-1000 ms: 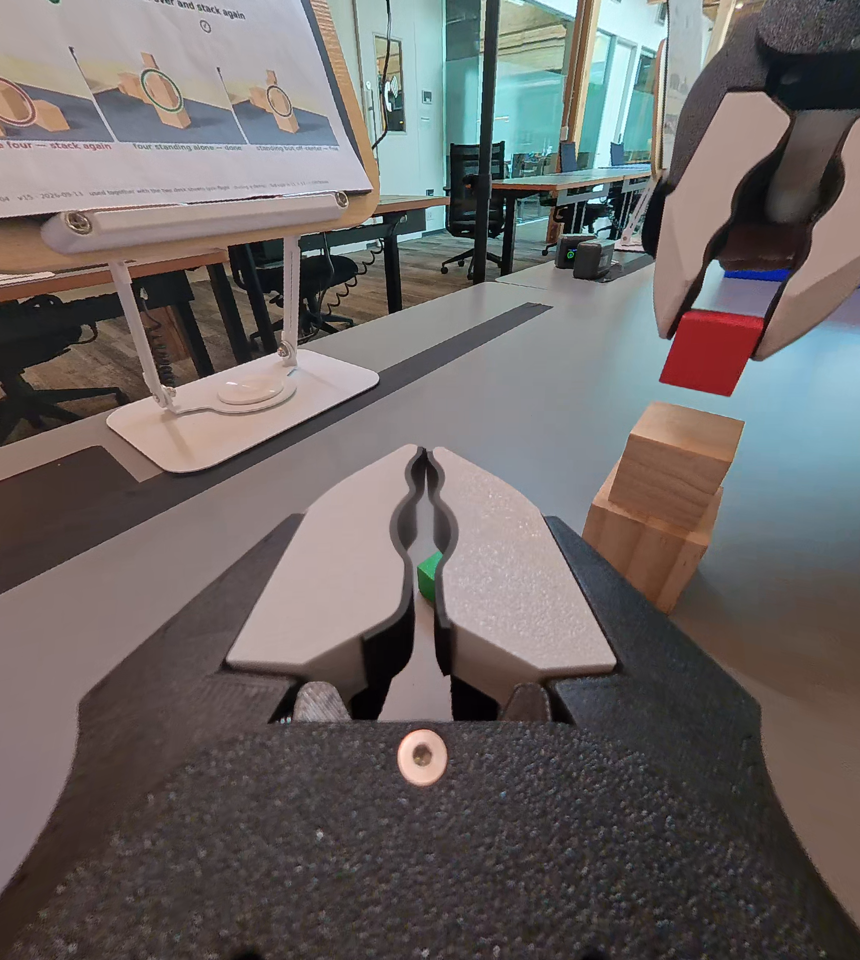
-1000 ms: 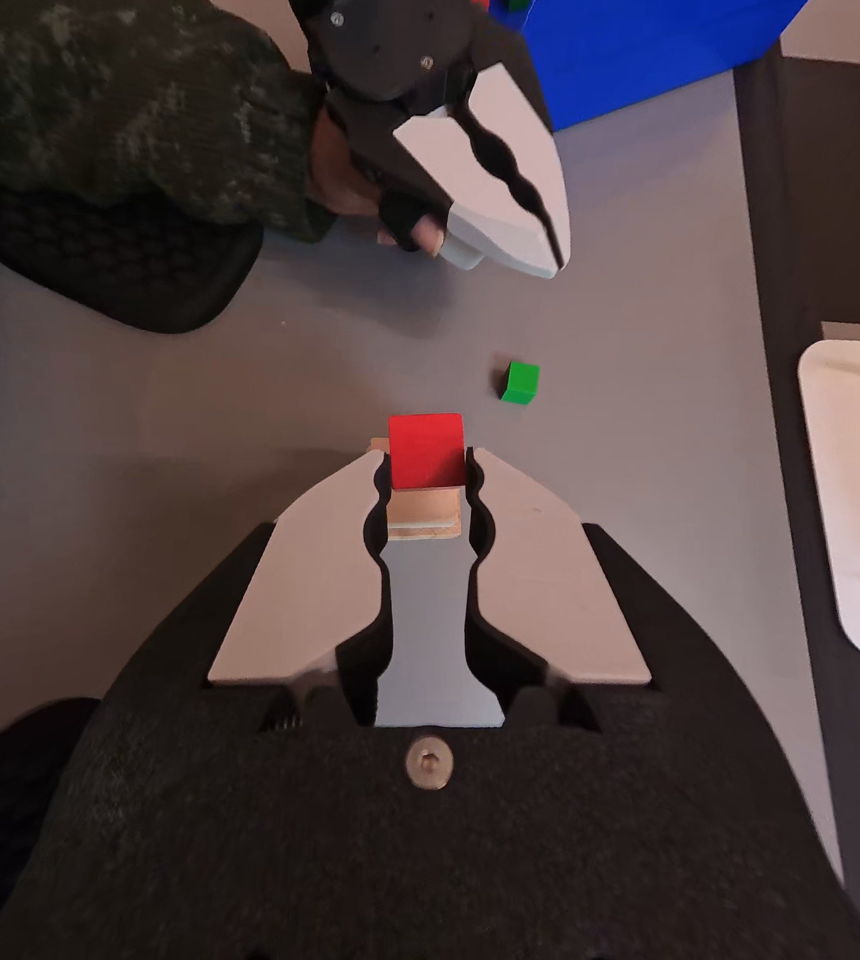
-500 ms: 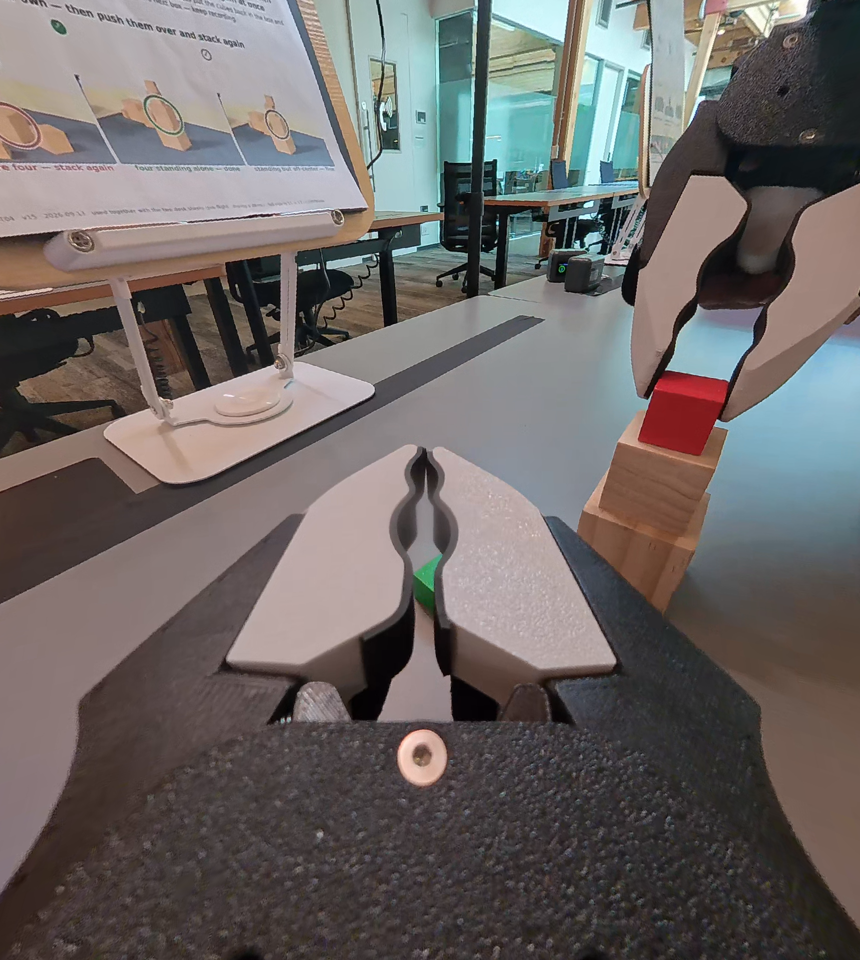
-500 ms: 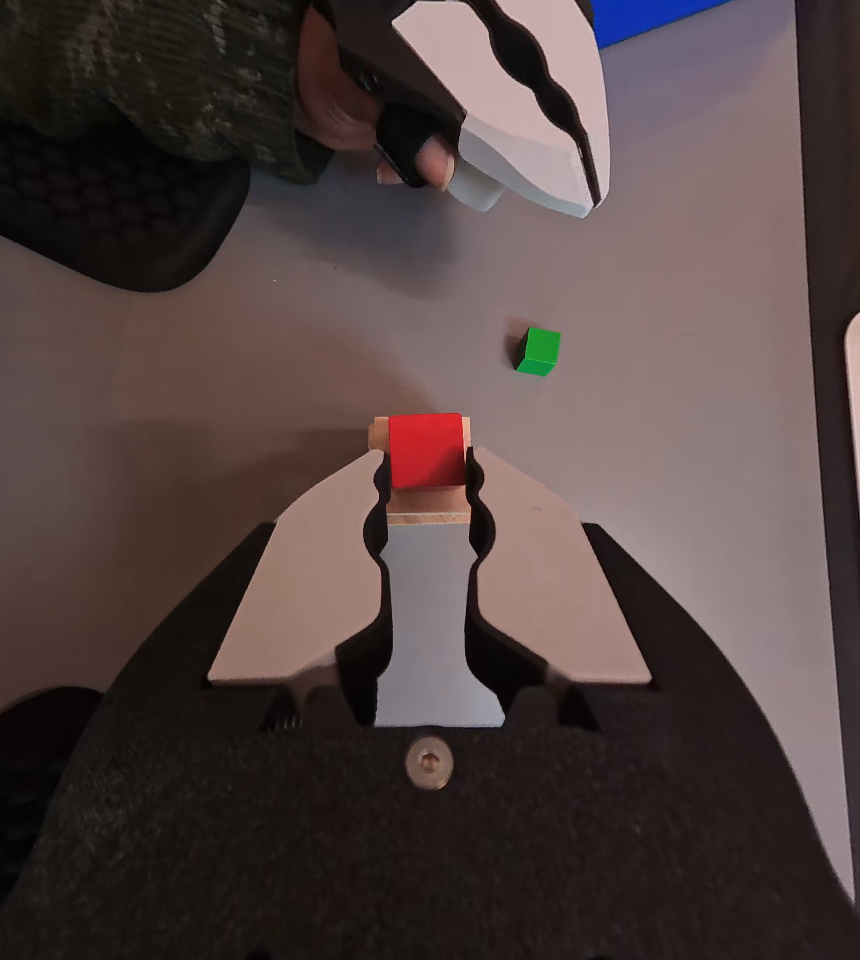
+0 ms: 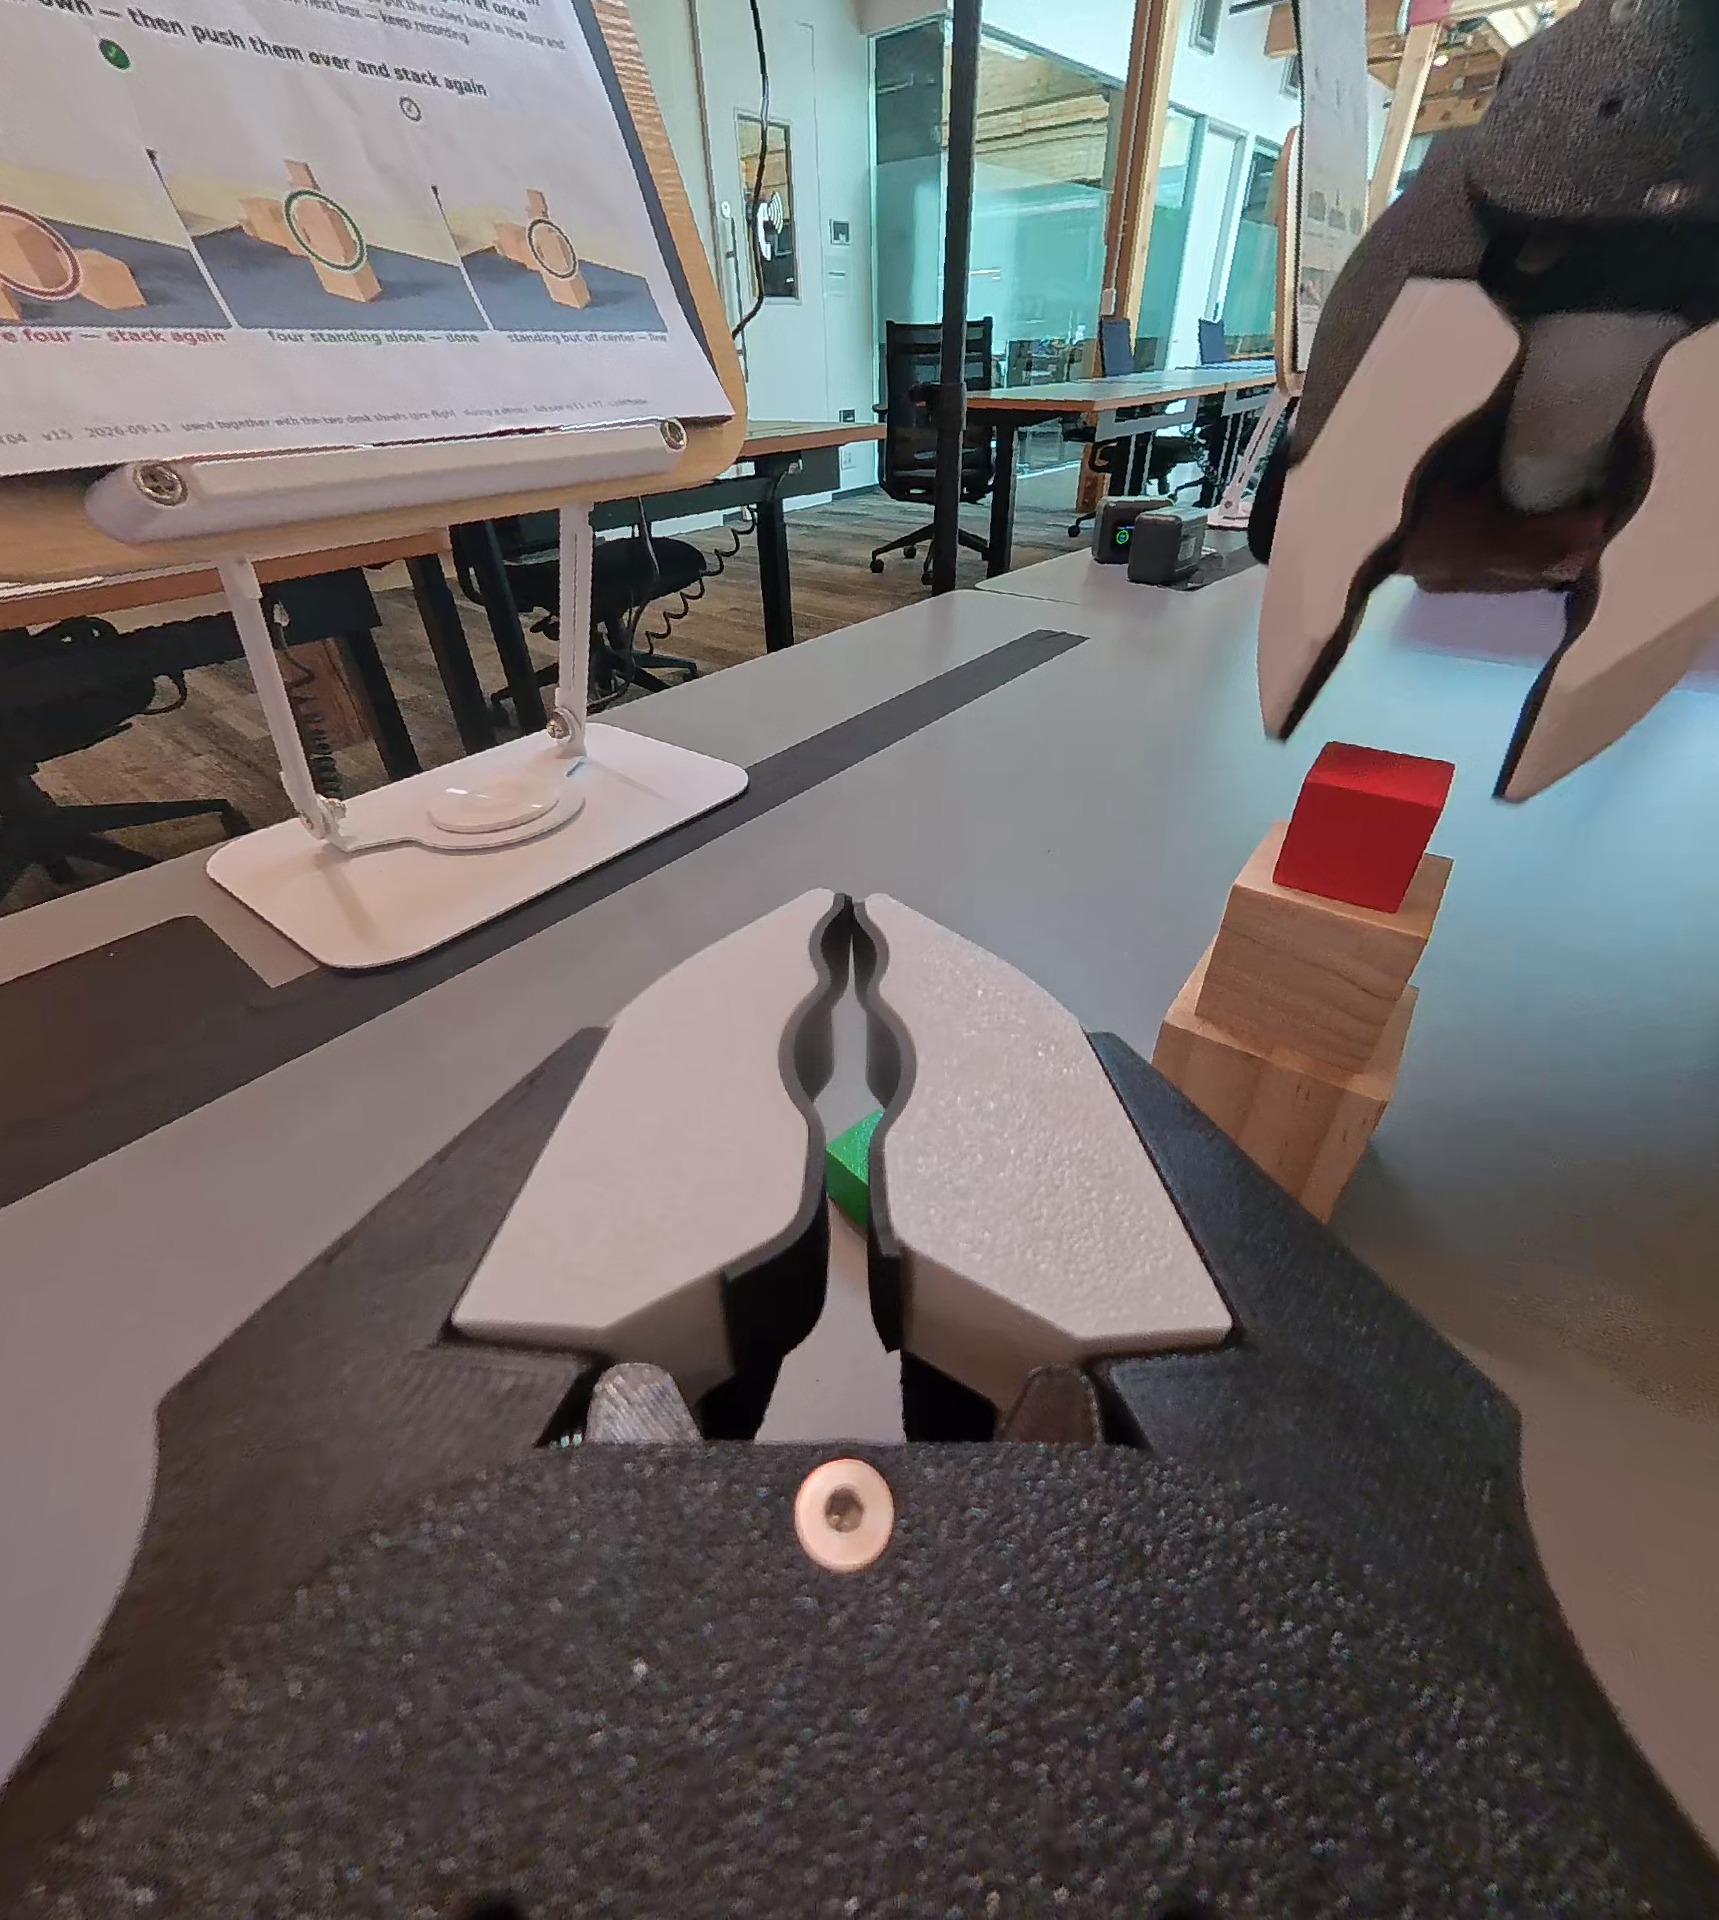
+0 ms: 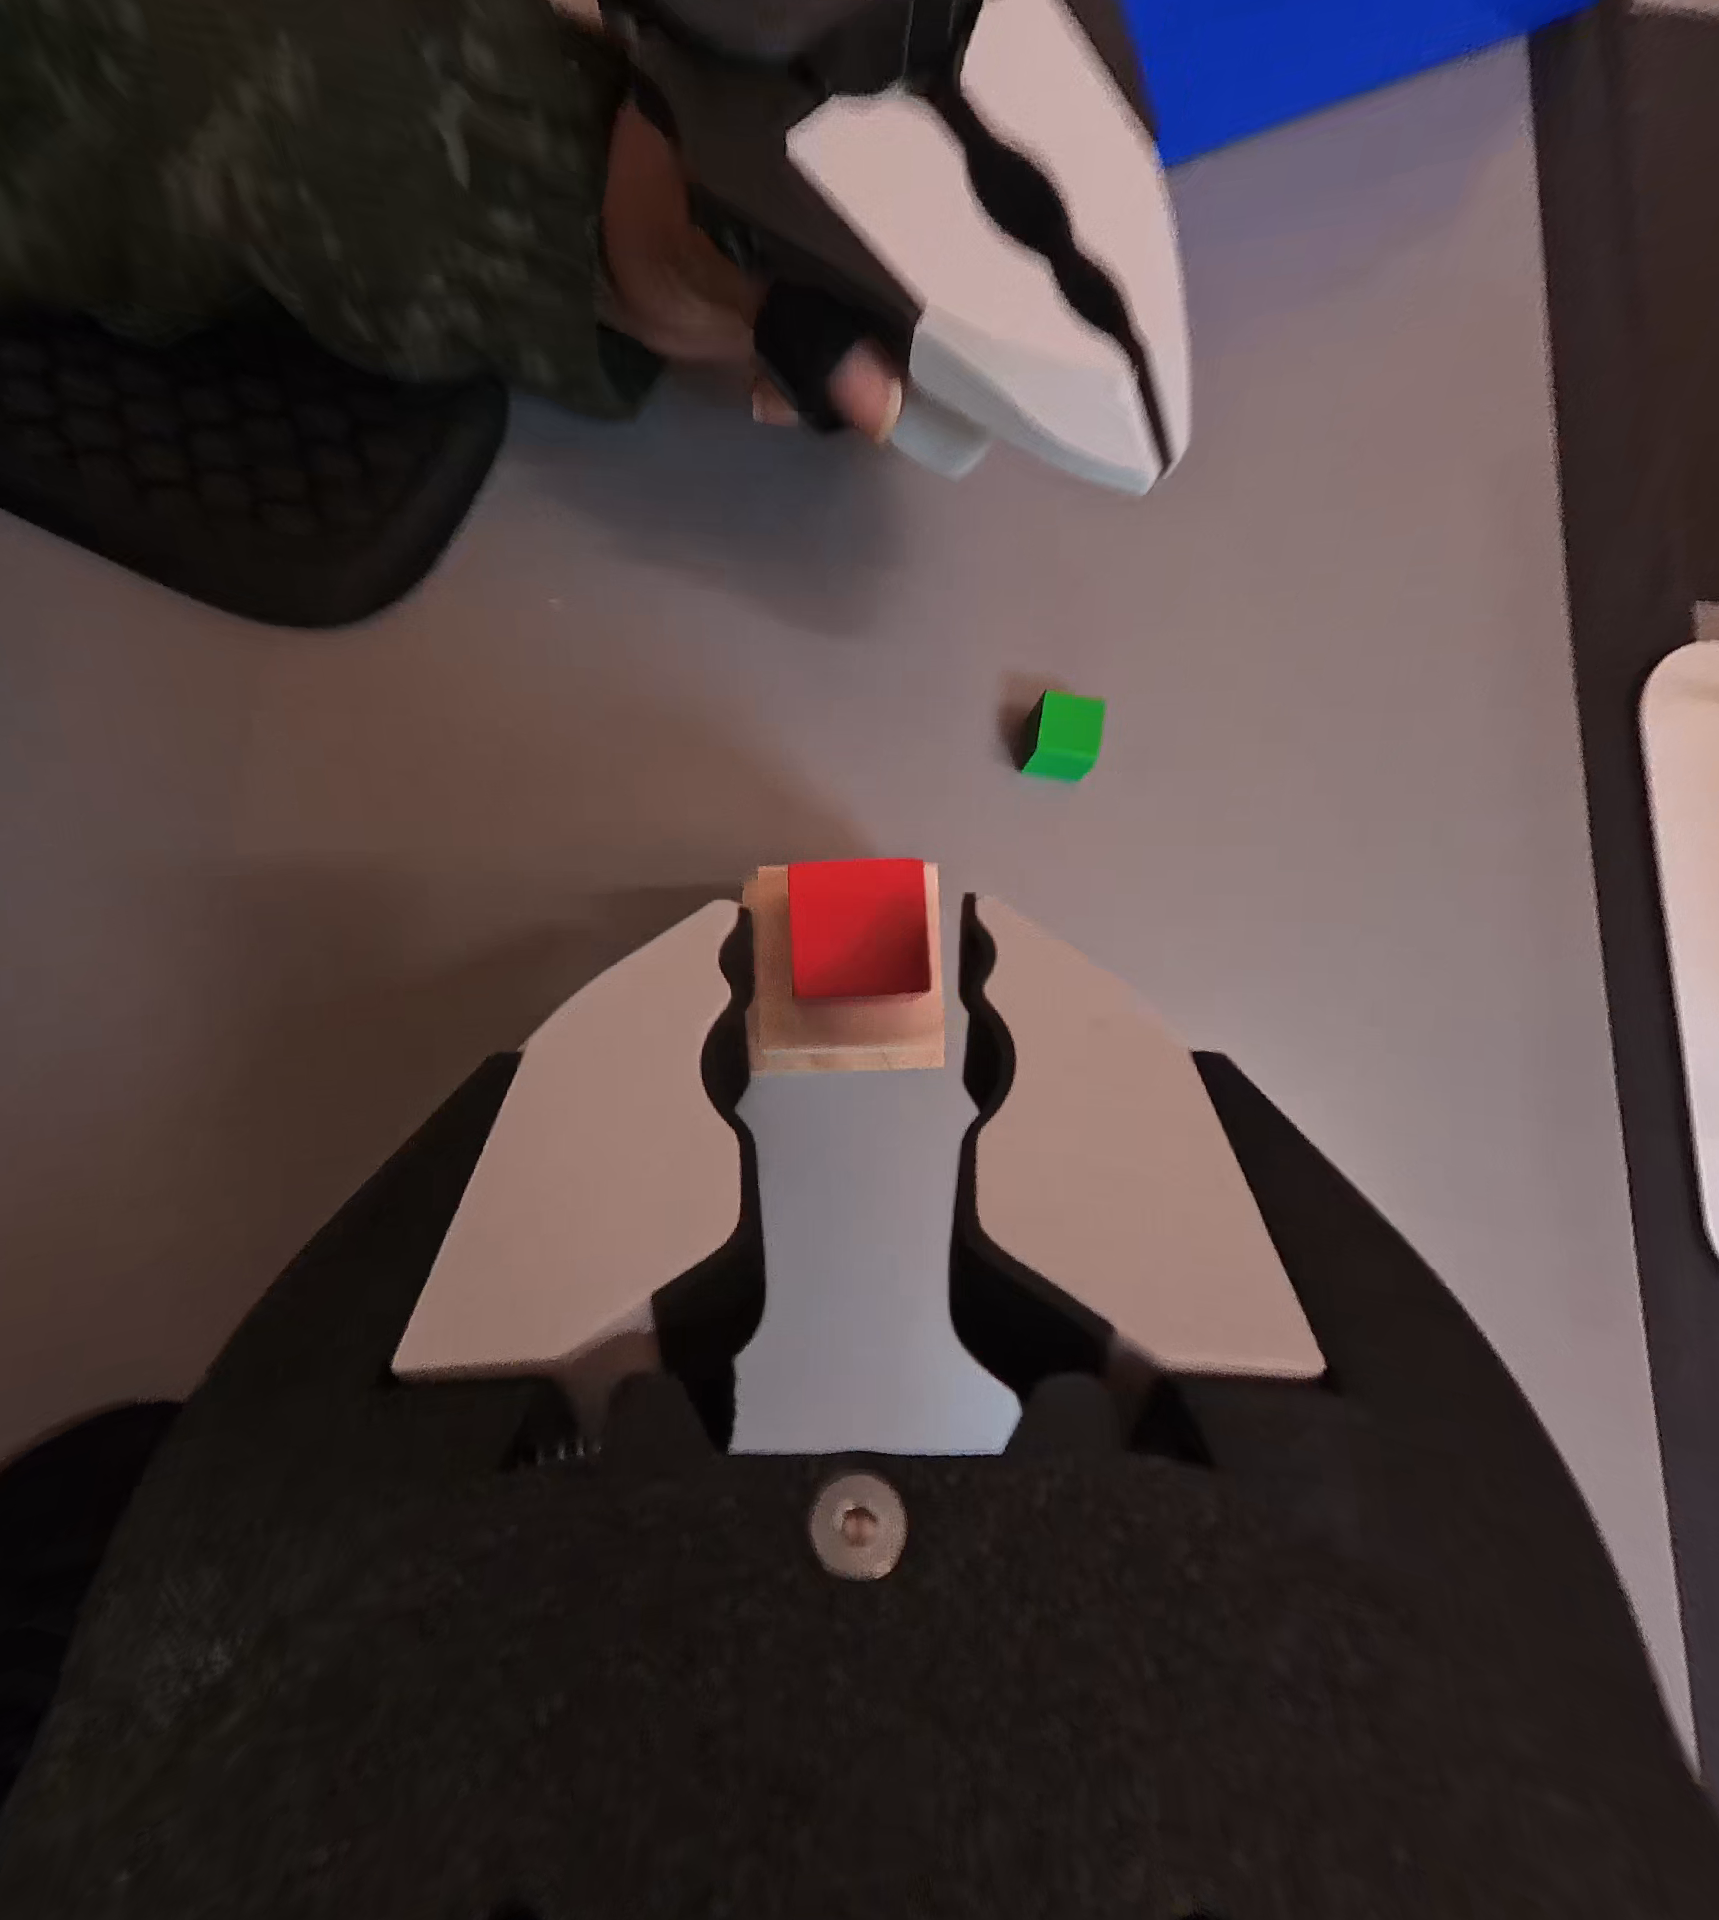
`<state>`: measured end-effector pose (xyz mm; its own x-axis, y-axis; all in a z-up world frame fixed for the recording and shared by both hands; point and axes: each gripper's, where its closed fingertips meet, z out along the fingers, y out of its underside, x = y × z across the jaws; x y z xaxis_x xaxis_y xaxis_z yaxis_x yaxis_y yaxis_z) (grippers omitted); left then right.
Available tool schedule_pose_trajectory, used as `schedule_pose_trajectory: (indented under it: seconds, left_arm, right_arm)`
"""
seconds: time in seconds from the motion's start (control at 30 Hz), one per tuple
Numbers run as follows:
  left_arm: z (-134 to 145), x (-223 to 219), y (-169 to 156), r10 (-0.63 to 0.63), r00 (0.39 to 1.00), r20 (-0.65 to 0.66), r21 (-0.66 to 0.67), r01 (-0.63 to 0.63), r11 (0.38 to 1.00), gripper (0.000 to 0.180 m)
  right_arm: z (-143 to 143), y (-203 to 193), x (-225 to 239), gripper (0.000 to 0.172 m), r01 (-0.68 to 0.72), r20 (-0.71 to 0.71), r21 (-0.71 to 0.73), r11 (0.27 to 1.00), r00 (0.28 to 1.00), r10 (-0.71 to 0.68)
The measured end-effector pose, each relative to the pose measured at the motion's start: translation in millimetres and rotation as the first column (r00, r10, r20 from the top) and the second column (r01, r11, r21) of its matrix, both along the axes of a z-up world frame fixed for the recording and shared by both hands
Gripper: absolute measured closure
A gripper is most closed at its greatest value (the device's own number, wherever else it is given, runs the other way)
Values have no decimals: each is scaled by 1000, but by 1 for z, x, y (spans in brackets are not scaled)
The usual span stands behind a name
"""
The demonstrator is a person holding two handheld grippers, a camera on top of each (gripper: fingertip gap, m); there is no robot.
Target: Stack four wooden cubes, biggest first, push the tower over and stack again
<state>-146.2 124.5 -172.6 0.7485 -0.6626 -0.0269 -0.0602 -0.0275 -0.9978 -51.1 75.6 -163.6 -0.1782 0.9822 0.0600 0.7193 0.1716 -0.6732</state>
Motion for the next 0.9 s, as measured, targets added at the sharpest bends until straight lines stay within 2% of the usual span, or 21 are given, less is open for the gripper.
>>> schedule_pose_trajectory:
  seconds: [0.03, 0.13, 0.23, 0.3, 0.4, 0.47, 0.63, 0.7, 0.77, 0.8, 0.83, 0.9]
  left_arm:
    - [0, 0, 0, 0, 1000, 0, -1, 0, 1000, 180]
    - [-1, 0, 0, 0, 1000, -5, -8, 0, 1000, 180]
    - [-9, -3, 5, 35, 999, -38, -41, -36, 999, 180]
    - [-25, -5, 10, 47, 996, -71, -149, -57, 987, 170]
    - [-51, -3, 11, 1, 991, -130, -304, -40, 952, 147]
    - [-62, 0, 10, -35, 985, -172, -361, -30, 932, 134]
    - [-90, 6, 11, -108, 950, -292, -461, -41, 887, 120]
    - [-98, 10, 14, -118, 939, -322, -493, -60, 868, 122]
    - [-102, 12, 14, -142, 911, -387, -507, -81, 858, 151]
    - [-100, 13, 15, -142, 897, -420, -493, -94, 865, 151]
    - [-92, 15, 15, -138, 898, -419, -469, -84, 879, 152]
    - [-64, 22, 16, -109, 937, -330, -418, -41, 908, 152]
  right_arm:
    - [10, 2, -2, 131, 8, -48, -13, 1000, 999, -9]
    - [35, 21, -3, 130, 75, -173, -27, 997, 982, -78]
    - [45, 40, 2, 130, 150, -266, -51, 987, 951, -158]
    - [43, 48, 8, 130, 191, -301, -70, 979, 932, -203]
    - [36, 47, 18, 130, 208, -337, -111, 972, 912, -234]
    - [31, 44, 27, 130, 217, -353, -129, 968, 902, -249]
    - [23, 41, 47, 132, 238, -383, -161, 958, 879, -283]
    - [24, 41, 52, 132, 245, -402, -163, 956, 868, -291]
    - [30, 40, 54, 133, 247, -432, -169, 954, 852, -297]
    - [33, 40, 55, 134, 247, -445, -169, 954, 845, -298]
    - [37, 39, 56, 134, 247, -455, -165, 955, 840, -295]
    - [43, 36, 57, 135, 244, -468, -149, 958, 836, -286]
